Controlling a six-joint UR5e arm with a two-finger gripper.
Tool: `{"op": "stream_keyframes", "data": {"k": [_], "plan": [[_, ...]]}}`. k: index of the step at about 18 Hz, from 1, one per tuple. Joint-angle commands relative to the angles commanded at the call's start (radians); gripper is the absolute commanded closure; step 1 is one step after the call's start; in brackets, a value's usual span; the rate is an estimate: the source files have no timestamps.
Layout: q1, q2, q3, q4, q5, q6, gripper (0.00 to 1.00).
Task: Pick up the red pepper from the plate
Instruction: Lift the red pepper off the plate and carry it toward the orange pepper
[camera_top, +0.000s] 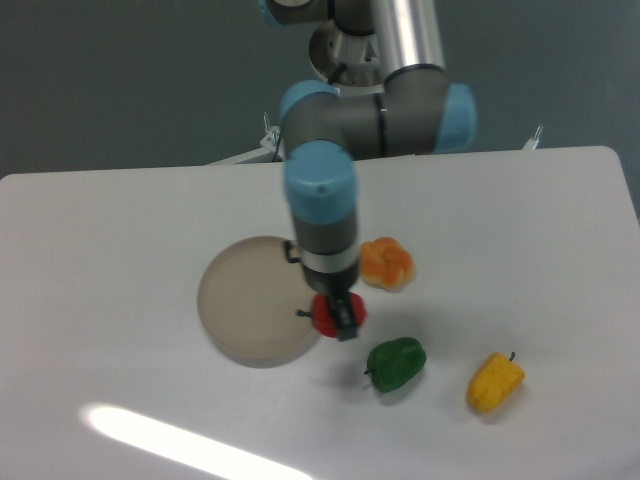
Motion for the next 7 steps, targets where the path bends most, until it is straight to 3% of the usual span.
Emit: {"op": "stream_keyframes", "data": {"k": [7], "plan": [[0.037,-0.037,0.035,0.009,0.005,0.054,0.43]]}}
